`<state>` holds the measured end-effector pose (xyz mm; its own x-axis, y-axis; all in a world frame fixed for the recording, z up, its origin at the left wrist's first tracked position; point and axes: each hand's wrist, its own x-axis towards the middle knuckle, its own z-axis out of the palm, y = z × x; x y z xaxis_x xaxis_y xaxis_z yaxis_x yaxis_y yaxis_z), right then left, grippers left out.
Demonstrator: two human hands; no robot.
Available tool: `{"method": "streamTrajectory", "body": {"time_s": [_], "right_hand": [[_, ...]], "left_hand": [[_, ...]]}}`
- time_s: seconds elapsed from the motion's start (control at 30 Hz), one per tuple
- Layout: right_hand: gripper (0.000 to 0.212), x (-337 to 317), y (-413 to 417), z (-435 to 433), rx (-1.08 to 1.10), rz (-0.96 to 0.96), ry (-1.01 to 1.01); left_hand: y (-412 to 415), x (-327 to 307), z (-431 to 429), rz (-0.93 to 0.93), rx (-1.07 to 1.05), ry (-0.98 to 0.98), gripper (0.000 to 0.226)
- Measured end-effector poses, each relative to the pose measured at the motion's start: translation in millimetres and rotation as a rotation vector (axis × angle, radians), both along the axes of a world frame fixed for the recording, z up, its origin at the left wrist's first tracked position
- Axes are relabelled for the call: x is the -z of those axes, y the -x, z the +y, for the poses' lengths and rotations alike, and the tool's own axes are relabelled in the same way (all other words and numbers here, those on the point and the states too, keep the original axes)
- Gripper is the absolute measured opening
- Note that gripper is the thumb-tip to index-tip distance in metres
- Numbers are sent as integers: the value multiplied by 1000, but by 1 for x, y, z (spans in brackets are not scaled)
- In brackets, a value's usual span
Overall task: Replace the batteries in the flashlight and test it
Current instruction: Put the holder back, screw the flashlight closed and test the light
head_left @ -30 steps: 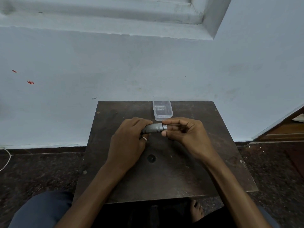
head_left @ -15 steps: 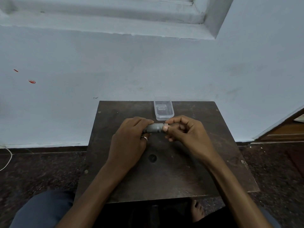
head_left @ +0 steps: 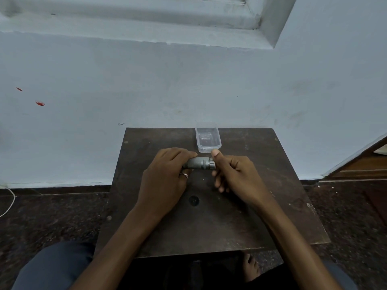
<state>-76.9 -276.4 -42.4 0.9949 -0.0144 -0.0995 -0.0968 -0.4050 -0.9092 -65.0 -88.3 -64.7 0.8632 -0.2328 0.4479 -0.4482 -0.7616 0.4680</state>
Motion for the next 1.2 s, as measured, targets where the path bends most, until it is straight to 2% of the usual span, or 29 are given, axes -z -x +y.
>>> {"method": "streamTrajectory", "body": {"time_s": [0.2,0.3,0.4,0.47,0.57,0.67,0.77,0.87,0.93,1.1,1.2], "right_hand": [[61,1,1,2,48,-27,37],[44,4,1,3,118,-98,77],[26,3,1,6,137,-154,-69],[22,3,0,4,121,-185,-90],[10,1,1,-1,33,-128,-129],[23,1,1,-9,-51,-77,-141],[6,-1,3,-8,-73,-62,-57],[46,2,3,-1,-18,-45,62],[61,1,3,5,38,-35,56],[65,0,4,5,43,-55,49],[54,-2,6,-2,-51,-51,50]], "left_hand": [[0,0,0,-3,8,12,37],[0,-1,1,-3,-5,0,38],[2,-1,-1,1,-16,-24,39],[3,-1,-1,6,-20,-33,38],[1,-1,0,14,-40,-33,39],[0,-2,1,14,-46,-34,39],[2,-2,0,-3,-45,-52,39],[3,-2,0,-6,-32,-47,40],[3,-2,-1,-7,-28,-40,39],[2,-1,-1,1,-36,-38,41],[1,-1,0,5,-35,-31,41]]}}
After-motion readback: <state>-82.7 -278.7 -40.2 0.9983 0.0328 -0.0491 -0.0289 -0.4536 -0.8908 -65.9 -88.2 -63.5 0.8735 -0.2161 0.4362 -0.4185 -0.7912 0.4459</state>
